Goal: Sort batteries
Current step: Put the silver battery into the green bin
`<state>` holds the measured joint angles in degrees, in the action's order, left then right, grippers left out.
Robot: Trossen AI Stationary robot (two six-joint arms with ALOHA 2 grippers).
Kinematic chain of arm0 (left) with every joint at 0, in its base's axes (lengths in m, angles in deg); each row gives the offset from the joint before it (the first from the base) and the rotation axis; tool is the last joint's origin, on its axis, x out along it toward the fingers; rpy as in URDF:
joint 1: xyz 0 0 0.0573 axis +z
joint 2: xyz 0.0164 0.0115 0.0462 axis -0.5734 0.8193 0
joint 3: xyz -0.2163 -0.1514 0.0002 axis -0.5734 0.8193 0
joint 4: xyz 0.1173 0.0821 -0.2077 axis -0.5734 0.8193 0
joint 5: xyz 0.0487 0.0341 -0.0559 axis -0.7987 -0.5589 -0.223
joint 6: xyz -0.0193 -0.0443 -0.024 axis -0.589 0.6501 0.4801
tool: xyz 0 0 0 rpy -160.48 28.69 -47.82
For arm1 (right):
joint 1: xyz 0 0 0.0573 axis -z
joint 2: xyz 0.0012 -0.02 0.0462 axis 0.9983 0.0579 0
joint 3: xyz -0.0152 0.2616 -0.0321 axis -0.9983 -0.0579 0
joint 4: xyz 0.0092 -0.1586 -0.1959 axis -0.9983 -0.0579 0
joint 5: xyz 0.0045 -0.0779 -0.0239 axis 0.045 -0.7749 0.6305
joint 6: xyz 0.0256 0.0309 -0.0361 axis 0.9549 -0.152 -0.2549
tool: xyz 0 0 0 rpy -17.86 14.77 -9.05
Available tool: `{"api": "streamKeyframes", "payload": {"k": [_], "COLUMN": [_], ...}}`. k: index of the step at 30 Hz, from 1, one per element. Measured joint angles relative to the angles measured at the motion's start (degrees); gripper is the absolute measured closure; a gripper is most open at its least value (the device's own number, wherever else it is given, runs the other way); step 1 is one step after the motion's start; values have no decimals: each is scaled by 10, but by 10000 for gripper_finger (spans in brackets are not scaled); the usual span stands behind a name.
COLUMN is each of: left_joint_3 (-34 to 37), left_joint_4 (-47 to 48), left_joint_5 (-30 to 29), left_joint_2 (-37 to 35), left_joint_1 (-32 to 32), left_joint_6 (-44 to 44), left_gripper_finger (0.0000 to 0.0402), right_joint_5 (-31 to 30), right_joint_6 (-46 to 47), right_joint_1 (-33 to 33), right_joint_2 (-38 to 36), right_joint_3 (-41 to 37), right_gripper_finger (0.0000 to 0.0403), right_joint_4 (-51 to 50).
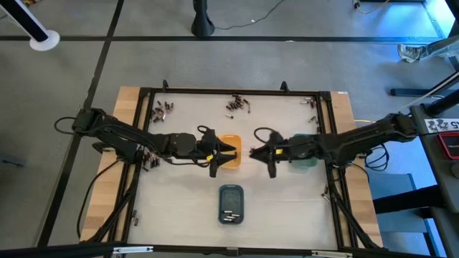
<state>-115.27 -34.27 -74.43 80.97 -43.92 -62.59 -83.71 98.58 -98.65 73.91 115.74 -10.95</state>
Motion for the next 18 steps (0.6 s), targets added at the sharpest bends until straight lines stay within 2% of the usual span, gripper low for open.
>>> {"api": "streamKeyframes", "payload": {"k": [5, 8, 14, 18], "left_joint_3": [0, 0, 0, 0], "left_joint_4": [172, 247, 289, 287], "left_joint_5": [0, -2, -18, -30], "left_joint_2": [-54, -76, -86, -86], "left_joint_1": [4, 2, -7, -9], "left_joint_6": [12, 23, 26, 16], "left_gripper_finger": [223, 222, 221, 221], "right_joint_5": [-42, -46, -30, -23], "right_joint_6": [113, 200, 363, 415], "right_joint_1": [0, 0, 0, 0], "right_joint_2": [-82, -111, -123, -112], "right_joint_3": [0, 0, -1, -1], "right_gripper_finger": [358, 358, 358, 358], "right_joint_4": [-239, -380, -606, -676]}}
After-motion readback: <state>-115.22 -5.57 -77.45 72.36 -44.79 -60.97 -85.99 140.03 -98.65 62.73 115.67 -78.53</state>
